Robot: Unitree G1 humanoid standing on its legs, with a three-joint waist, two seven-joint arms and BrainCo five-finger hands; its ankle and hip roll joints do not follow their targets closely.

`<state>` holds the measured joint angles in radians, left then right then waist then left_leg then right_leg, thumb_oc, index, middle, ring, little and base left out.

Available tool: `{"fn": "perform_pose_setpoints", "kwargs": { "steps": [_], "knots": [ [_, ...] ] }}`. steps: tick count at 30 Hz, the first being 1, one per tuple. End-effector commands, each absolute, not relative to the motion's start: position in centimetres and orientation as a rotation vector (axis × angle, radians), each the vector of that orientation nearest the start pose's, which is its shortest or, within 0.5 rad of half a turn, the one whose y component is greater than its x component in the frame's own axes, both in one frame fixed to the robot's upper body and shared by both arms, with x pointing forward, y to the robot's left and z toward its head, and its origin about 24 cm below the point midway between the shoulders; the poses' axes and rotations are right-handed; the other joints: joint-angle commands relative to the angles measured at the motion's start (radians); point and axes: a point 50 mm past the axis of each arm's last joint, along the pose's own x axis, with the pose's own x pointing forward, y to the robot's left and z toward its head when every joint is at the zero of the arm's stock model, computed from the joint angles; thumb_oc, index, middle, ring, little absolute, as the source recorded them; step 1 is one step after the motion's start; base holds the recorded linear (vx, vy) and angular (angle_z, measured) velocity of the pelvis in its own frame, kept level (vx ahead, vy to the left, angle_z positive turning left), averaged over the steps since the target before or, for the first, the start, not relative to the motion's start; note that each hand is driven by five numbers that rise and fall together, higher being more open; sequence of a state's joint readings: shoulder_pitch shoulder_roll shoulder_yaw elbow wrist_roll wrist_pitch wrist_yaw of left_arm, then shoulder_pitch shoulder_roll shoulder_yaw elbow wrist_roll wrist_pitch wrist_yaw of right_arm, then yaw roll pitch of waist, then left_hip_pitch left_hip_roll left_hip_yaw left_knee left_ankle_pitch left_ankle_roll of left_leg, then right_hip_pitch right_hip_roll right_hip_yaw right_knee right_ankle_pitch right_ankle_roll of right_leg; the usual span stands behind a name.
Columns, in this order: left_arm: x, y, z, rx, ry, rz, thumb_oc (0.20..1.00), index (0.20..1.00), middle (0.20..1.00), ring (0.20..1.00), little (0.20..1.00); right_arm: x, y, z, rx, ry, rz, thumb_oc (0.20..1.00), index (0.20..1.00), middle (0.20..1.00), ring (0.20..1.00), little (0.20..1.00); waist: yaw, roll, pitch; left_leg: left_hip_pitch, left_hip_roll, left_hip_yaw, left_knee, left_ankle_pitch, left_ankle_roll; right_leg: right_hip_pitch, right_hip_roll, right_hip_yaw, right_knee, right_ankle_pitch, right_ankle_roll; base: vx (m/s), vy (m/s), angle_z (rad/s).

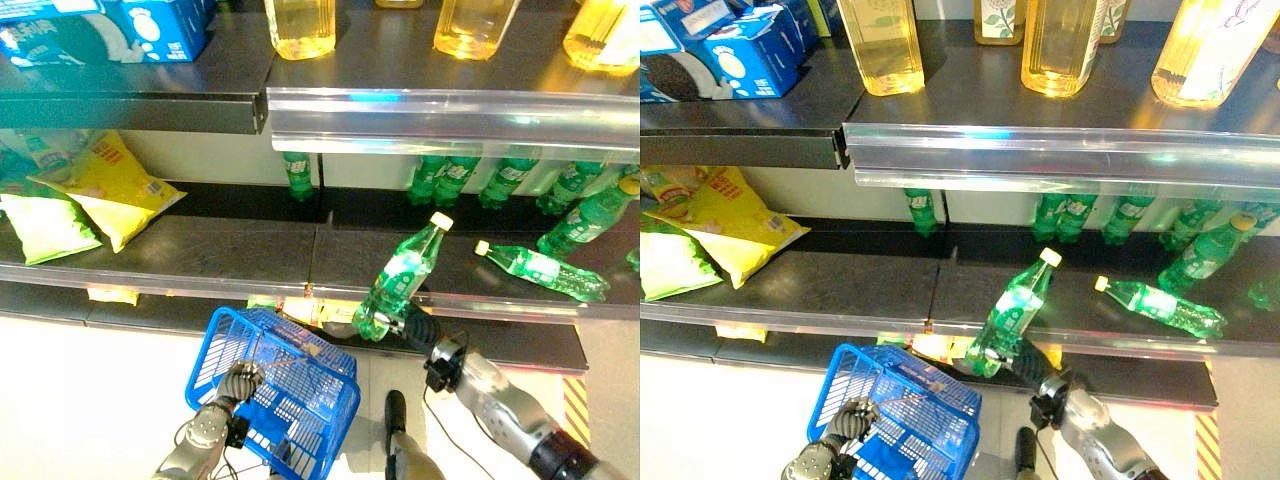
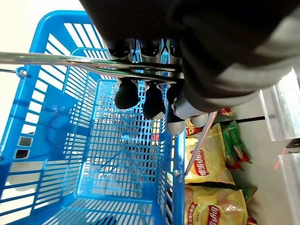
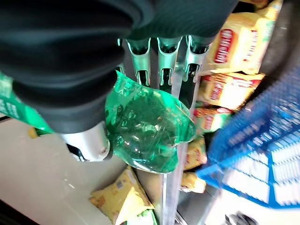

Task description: Pick up the snacks into the basket

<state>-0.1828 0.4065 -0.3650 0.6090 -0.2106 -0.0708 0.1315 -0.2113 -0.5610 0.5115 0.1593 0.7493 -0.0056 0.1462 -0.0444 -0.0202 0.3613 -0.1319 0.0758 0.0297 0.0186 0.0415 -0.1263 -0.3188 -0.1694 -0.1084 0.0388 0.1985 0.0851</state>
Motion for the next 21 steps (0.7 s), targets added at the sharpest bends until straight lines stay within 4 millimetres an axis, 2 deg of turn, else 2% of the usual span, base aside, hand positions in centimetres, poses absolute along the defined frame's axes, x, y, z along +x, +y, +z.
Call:
{"fn": "perform_pose_setpoints", "kwargs": {
  "steps": [1, 6, 9, 11, 13, 17, 21],
  "knots": [
    [29.5, 20.3, 1.0, 0.406, 0.159, -0.033, 0.200, 0.200, 0.200, 0.200, 0.200, 26.5, -11.0, 6.0, 0.211, 0.091, 0.728, 0.200, 0.200, 0.200, 0.200, 0.200, 0.002, -0.032, -0.027, -0.067, 0.008, -0.019, 0.071, -0.037, -0.006, -0.008, -0.049, 0.046, 0.130, -0.150, 0.113, -0.06, 0.000, -0.07],
    [31.2, 19.5, 2.5, 0.417, 0.107, -0.031, 0.200, 0.200, 0.200, 0.200, 0.200, 26.4, -10.1, 2.7, 0.148, 0.216, 0.727, 0.200, 0.200, 0.200, 0.200, 0.200, -0.001, -0.040, -0.009, -0.080, 0.012, -0.019, 0.068, -0.028, -0.009, -0.024, -0.045, 0.045, 0.132, -0.148, 0.113, -0.03, 0.000, -0.06],
    [32.4, 18.5, 4.0, 0.419, 0.050, -0.036, 0.200, 0.200, 0.200, 0.200, 0.200, 26.6, -8.4, 0.2, 0.107, 0.303, 0.712, 0.200, 0.200, 0.200, 0.200, 0.200, 0.000, -0.043, 0.009, -0.094, 0.014, -0.018, 0.061, -0.018, -0.011, -0.042, -0.042, 0.044, 0.130, -0.141, 0.113, -0.05, -0.003, -0.03],
    [32.8, 18.3, 4.5, 0.420, 0.033, -0.035, 0.200, 0.200, 0.200, 0.200, 0.200, 26.7, -8.0, -0.1, 0.103, 0.313, 0.712, 0.200, 0.200, 0.200, 0.200, 0.200, 0.001, -0.044, 0.014, -0.099, 0.014, -0.017, 0.060, -0.014, -0.011, -0.049, -0.041, 0.044, 0.132, -0.140, 0.113, -0.04, -0.001, -0.02],
    [33.9, 17.4, 6.0, 0.432, -0.019, -0.046, 0.200, 0.200, 0.200, 0.200, 0.200, 26.7, -6.6, -0.8, 0.033, 0.336, 0.752, 0.200, 0.200, 0.200, 0.200, 0.200, 0.005, -0.045, 0.027, -0.110, 0.014, -0.019, 0.053, -0.006, -0.012, -0.062, -0.040, 0.041, 0.132, -0.135, 0.115, -0.04, 0.000, -0.02],
    [34.8, 16.3, 7.3, 0.443, -0.061, -0.061, 0.200, 0.200, 0.200, 0.200, 0.200, 26.7, -4.8, -1.7, -0.008, 0.377, 0.793, 0.200, 0.200, 0.200, 0.200, 0.200, 0.011, -0.045, 0.040, -0.118, 0.016, -0.019, 0.046, 0.001, -0.012, -0.074, -0.039, 0.038, 0.132, -0.131, 0.117, -0.01, 0.000, 0.00],
    [35.4, 15.3, 8.3, 0.443, -0.094, -0.075, 0.200, 0.200, 0.200, 0.200, 0.200, 26.9, -4.0, -2.3, -0.052, 0.402, 0.800, 0.200, 0.200, 0.200, 0.200, 0.200, 0.018, -0.043, 0.052, -0.129, 0.016, -0.022, 0.041, 0.007, -0.011, -0.085, -0.040, 0.034, 0.132, -0.128, 0.118, -0.01, -0.002, 0.02]
  ]
}}
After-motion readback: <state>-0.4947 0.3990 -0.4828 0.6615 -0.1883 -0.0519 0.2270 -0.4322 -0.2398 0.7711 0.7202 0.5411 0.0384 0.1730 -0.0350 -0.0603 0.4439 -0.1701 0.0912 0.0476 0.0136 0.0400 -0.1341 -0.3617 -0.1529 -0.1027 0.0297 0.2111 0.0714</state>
